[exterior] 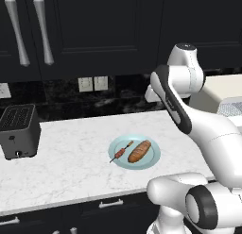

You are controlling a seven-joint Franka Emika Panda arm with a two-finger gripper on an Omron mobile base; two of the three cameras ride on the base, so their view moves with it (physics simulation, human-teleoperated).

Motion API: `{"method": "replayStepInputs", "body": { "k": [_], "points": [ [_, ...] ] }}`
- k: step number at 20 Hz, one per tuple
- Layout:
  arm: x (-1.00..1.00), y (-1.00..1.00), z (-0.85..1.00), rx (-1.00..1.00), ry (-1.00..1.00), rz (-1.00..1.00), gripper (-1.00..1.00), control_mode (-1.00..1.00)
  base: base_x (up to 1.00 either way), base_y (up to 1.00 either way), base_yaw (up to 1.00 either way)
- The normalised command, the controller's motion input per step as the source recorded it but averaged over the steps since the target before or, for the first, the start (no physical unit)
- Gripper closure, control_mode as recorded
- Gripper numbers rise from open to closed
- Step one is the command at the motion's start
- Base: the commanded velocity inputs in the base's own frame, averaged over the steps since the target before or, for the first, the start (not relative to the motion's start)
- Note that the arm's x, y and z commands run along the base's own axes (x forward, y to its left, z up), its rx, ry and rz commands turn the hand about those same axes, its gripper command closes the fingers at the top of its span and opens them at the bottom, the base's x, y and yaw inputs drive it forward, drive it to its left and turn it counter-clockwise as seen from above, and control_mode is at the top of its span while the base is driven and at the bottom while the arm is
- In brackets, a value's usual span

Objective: Pick up the kebab skewer and baguette bread, and place them inside the toaster oven. Close the toaster oven door and start by setting the timer.

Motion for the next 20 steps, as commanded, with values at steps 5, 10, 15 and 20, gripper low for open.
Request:
{"method": "replayStepInputs", "body": {
  "k": [5, 10, 15, 20],
  "points": [
    [0.0, 0.0, 0.0, 0.0, 0.0, 0.0, -1.0, 1.0, 0.0, 0.0, 0.0],
    [0.0, 0.0, 0.0, 0.0, 0.0, 0.0, -1.0, 1.0, -0.13, -0.13, 0.0],
    [0.0, 0.0, 0.0, 0.0, 0.0, 0.0, -1.0, 1.0, -0.11, -0.68, 0.0],
    [0.0, 0.0, 0.0, 0.0, 0.0, 0.0, -1.0, 1.0, -0.01, -0.66, 0.0]
  ]
}}
